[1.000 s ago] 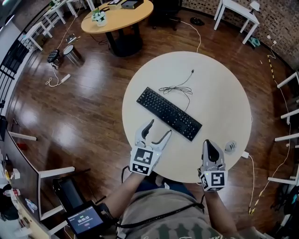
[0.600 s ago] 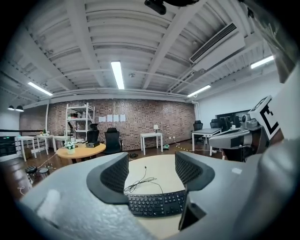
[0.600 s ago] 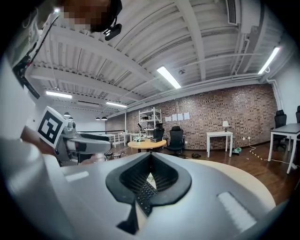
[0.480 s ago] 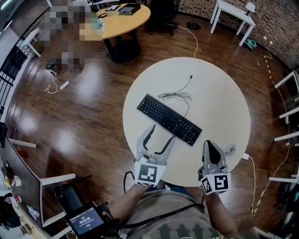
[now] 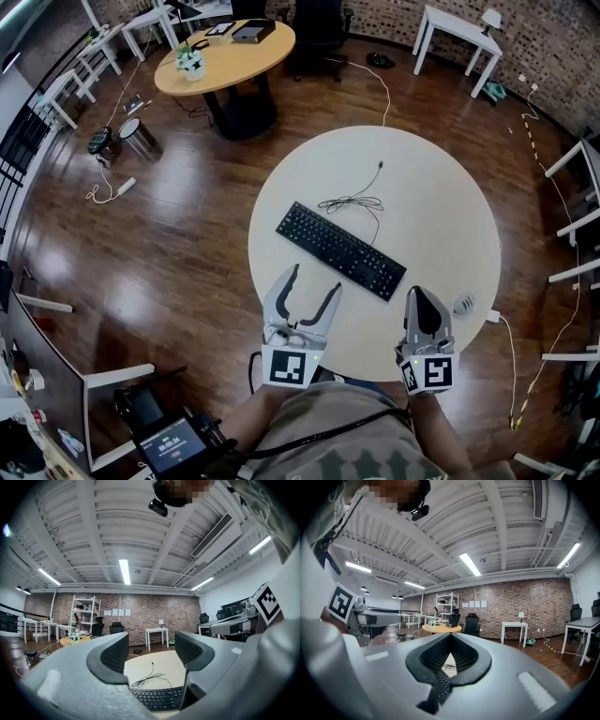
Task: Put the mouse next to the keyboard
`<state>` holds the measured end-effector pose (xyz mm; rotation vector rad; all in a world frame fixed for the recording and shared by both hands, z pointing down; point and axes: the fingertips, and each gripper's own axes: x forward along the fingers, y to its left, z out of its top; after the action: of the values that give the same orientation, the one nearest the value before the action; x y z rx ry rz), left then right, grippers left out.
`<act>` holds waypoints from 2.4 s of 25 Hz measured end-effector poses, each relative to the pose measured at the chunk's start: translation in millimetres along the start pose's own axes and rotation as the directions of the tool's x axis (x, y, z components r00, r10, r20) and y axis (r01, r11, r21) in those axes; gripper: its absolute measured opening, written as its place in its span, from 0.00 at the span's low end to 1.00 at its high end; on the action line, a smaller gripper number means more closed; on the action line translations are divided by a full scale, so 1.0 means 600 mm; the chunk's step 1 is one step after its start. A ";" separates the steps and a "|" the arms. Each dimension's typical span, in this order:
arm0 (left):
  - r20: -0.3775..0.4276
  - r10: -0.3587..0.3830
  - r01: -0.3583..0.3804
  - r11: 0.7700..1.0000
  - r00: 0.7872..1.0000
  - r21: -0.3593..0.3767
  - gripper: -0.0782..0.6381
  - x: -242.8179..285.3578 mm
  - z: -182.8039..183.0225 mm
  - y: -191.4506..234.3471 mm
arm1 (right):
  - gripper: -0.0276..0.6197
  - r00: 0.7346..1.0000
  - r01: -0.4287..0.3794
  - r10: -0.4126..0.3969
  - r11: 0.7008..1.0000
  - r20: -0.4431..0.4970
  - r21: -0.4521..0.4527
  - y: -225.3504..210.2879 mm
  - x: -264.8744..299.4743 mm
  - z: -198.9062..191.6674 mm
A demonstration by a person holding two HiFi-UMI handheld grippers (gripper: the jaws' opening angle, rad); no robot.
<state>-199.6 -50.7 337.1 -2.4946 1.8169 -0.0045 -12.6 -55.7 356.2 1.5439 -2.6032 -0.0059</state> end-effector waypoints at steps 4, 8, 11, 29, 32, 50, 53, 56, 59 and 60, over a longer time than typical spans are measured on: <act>0.003 0.002 -0.002 1.000 1.000 0.007 0.54 -0.011 -0.009 0.009 | 0.05 1.000 0.002 -0.002 0.999 0.001 -0.047 0.009 0.005 -0.001; 0.032 0.020 -0.020 1.000 0.999 0.000 0.54 -0.016 -0.006 0.020 | 0.05 1.000 0.014 -0.014 0.999 0.001 -0.052 0.009 0.005 -0.001; 0.056 0.010 -0.011 1.000 0.998 0.007 0.54 -0.017 -0.001 0.018 | 0.05 1.000 0.021 -0.021 0.998 0.007 -0.053 0.007 0.004 0.001; 0.026 0.016 -0.017 0.999 1.000 0.030 0.49 -0.016 -0.014 0.036 | 0.05 1.000 0.018 -0.018 0.998 -0.006 -0.057 0.010 0.012 -0.013; 0.003 0.029 -0.029 0.999 1.000 0.017 0.41 -0.021 -0.025 0.035 | 0.05 1.000 0.016 -0.016 0.998 -0.009 -0.059 0.008 0.011 -0.018; -0.023 0.039 -0.036 0.995 0.999 0.087 0.11 -0.024 -0.026 0.046 | 0.05 0.998 0.056 -0.057 0.998 -0.021 -0.032 0.002 0.002 -0.029; -0.043 0.049 -0.047 0.997 0.998 0.054 0.11 -0.029 -0.034 0.050 | 0.05 0.998 0.057 -0.058 0.998 -0.019 -0.035 0.005 0.000 -0.029; -0.033 0.045 -0.044 0.998 0.998 0.040 0.11 -0.027 -0.036 0.051 | 0.05 0.998 0.053 -0.054 0.998 -0.016 -0.032 0.008 0.002 -0.029; -0.028 0.046 -0.045 0.999 0.999 0.019 0.11 -0.034 -0.038 0.050 | 0.05 0.998 0.051 -0.052 0.998 -0.025 -0.026 0.016 -0.004 -0.032; -0.030 0.043 -0.042 0.999 0.999 0.023 0.11 -0.038 -0.040 0.048 | 0.05 0.998 0.052 -0.052 0.998 -0.026 -0.028 0.018 -0.007 -0.031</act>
<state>-235.0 -39.1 360.5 -2.4542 1.8705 -0.0611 -18.1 -45.7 375.2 1.5912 -2.5314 -0.0246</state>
